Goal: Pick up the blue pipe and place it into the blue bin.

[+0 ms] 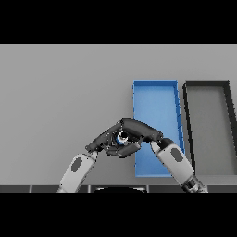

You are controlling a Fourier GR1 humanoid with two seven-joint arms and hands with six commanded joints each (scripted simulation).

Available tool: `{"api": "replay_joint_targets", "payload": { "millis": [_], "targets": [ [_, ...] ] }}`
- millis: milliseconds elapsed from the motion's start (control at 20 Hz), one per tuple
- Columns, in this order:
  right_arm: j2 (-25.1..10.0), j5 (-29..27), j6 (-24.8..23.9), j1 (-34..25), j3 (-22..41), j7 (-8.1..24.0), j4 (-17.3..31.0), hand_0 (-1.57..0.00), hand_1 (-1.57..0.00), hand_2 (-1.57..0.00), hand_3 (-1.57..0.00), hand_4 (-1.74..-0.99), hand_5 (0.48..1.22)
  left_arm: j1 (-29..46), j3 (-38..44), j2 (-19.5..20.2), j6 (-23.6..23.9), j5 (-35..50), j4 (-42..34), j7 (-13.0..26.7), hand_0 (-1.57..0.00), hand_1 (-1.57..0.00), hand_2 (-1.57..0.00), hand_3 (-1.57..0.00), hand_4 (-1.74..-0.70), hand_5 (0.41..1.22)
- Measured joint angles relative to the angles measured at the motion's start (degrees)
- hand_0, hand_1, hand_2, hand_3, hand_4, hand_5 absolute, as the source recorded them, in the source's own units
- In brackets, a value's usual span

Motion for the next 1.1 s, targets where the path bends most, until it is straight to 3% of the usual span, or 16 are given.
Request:
{"api": "replay_joint_targets", "payload": {
  "millis": [100, 250, 400, 450, 550, 600, 650, 700, 800, 900, 1050, 1100],
  "targets": [
    [2.1, -1.5, -1.0, -0.3, -0.4, -0.3, 0.9, -1.32, -1.33, -1.33, -1.23, -1.481, 0.869, 0.0, 0.2, -0.5, -0.1, 0.0, -0.7, 0.4, -1.57, -1.57, -1.56, -1.33, -1.7, 1.221],
    [2.0, 1.2, -0.6, 1.3, -0.1, -3.3, 0.0, -1.44, -1.45, -1.45, -1.39, -1.477, 1.041, -0.8, 0.9, -0.9, -1.0, -0.7, -0.1, 0.0, -1.57, -1.57, -1.54, -1.41, -1.72, 1.221],
    [3.4, 2.7, -0.1, 2.0, 0.7, -3.3, -0.8, -1.51, -1.51, -1.51, -1.48, -1.488, 1.129, -0.4, 1.3, -0.7, -1.1, -1.5, -0.2, -2.4, -1.57, -1.57, -1.55, -1.43, -1.73, 1.221],
    [4.4, 1.1, 0.1, 2.4, 0.1, -1.8, -0.8, -1.52, -1.52, -1.52, -1.5, -1.49, 1.147, -0.5, 0.9, -1.6, -0.2, -1.9, 0.3, -3.2, -1.57, -1.57, -1.56, -1.44, -1.73, 1.221],
    [6.2, 0.3, -0.3, 3.4, -0.5, -0.2, -1.0, -1.54, -1.54, -1.54, -1.52, -1.493, 1.174, -1.0, 1.8, -1.3, -0.6, -1.7, 0.6, -3.7, -1.57, -1.57, -1.56, -1.42, -1.73, 1.221],
    [6.7, 0.3, -0.3, 3.9, -0.8, -1.0, -1.0, -1.54, -1.55, -1.55, -1.53, -1.494, 1.183, -1.0, 1.7, -1.8, -0.4, -1.7, 0.3, -2.3, -1.57, -1.57, -1.56, -1.43, -1.73, 1.221],
    [7.1, -0.1, 0.0, 3.8, -1.3, -0.3, -0.8, -1.55, -1.55, -1.55, -1.54, -1.495, 1.191, -0.9, 1.9, -1.7, -0.5, -1.5, 0.4, -2.4, -1.57, -1.57, -1.57, -1.26, -1.73, 1.221],
    [7.7, -0.2, -0.1, 4.2, -1.4, -0.1, -1.3, -1.55, -1.55, -1.55, -1.55, -1.496, 1.197, -0.7, 2.1, -1.4, -0.7, -1.7, -0.1, -3.2, -1.45, -1.37, -1.34, -1.05, -1.63, 1.221],
    [8.0, 0.6, 0.0, 4.4, -1.6, 0.0, -2.1, -1.56, -1.56, -1.56, -1.56, -1.497, 1.206, -0.7, 1.8, -1.3, -1.0, -3.3, -0.3, -3.4, -0.94, -0.88, -0.85, -0.67, -1.41, 1.221],
    [9.2, 1.6, 0.0, 4.1, -1.9, 1.0, -1.7, -1.56, -1.56, -1.56, -1.56, -1.498, 1.211, -1.1, 2.1, -0.5, -2.6, -5.0, -0.2, -2.5, -0.6, -0.56, -0.55, -0.43, -1.25, 1.221],
    [10.1, 2.7, 0.6, 4.1, -2.6, 2.2, -1.5, -1.57, -1.57, -1.57, -1.57, -1.498, 1.216, -1.0, 2.6, -0.5, -5.4, -5.8, 0.3, -1.2, -0.31, -0.29, -0.28, -0.22, -1.09, 0.984],
    [10.4, 2.3, 1.1, 4.6, -2.7, 1.0, -1.5, -1.57, -1.57, -1.57, -1.57, -1.499, 1.217, 0.1, 3.0, 0.5, -6.1, -5.0, -0.8, -0.7, -0.25, -0.23, -0.22, -0.18, -1.06, 0.912]
  ]
}}
